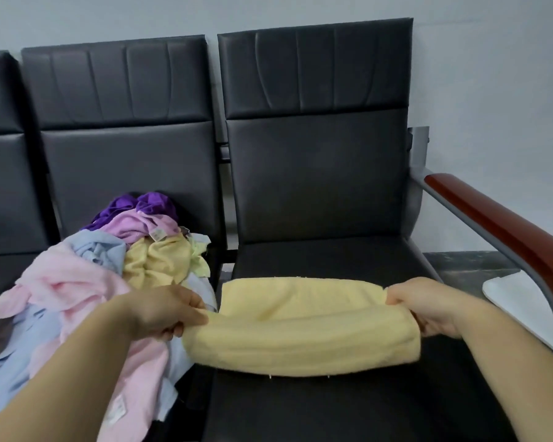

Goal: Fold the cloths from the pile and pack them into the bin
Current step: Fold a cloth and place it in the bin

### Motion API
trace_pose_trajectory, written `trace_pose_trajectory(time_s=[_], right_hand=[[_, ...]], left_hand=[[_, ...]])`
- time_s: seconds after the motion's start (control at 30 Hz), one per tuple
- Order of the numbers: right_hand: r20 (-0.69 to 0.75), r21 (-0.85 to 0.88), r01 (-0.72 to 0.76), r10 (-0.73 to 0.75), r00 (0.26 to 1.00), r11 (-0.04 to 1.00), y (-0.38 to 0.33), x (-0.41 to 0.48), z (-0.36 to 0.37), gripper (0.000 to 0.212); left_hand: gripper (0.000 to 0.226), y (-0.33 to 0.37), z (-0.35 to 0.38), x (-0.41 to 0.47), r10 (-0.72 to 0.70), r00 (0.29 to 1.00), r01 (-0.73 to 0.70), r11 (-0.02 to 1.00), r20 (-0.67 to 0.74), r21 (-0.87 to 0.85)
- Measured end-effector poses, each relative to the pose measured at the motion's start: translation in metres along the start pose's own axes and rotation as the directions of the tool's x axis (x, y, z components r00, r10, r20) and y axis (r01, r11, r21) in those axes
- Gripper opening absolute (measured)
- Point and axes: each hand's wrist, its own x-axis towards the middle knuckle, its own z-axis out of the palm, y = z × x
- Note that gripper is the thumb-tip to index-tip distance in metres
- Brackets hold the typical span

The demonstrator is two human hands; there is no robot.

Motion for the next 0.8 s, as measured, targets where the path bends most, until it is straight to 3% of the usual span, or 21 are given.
trace_pose_trajectory(time_s=[0.07,0.13,0.2,0.33,0.43,0.57,0.8], right_hand=[[-0.030,-0.016,-0.012,0.011,1.000,1.000,-0.001,0.000,0.002,0.039],[-0.061,-0.014,-0.015,0.014,0.998,1.000,-0.002,-0.001,0.006,0.034],[-0.085,0.006,-0.005,0.006,0.996,1.000,-0.003,0.000,0.010,0.031],[-0.198,0.057,0.049,-0.036,0.980,0.997,-0.006,0.013,0.018,0.012],[-0.341,-0.110,0.127,-0.158,0.927,0.986,-0.007,0.032,0.022,0.013],[-0.409,-0.242,0.164,-0.254,0.877,0.956,-0.006,0.051,0.031,0.020],[-0.416,-0.410,0.112,-0.295,0.860,0.905,0.001,0.080,0.038,0.018]], left_hand=[[0.031,-0.001,0.001,0.002,-0.046,0.998,0.044,0.998,0.053,0.038],[0.018,-0.002,0.003,0.007,-0.055,0.998,0.054,0.997,0.022,0.054],[0.005,-0.001,0.007,0.016,-0.038,0.995,0.041,0.999,-0.091,0.026],[0.008,0.003,0.025,0.036,0.042,0.943,-0.073,0.994,-0.331,-0.083],[0.010,0.006,0.034,0.053,0.047,0.917,-0.136,0.971,-0.397,-0.199],[0.014,0.012,0.044,0.076,0.113,0.848,-0.172,0.983,-0.517,-0.067],[0.020,0.001,0.067,0.107,0.087,0.810,-0.039,0.995,-0.581,0.095]])
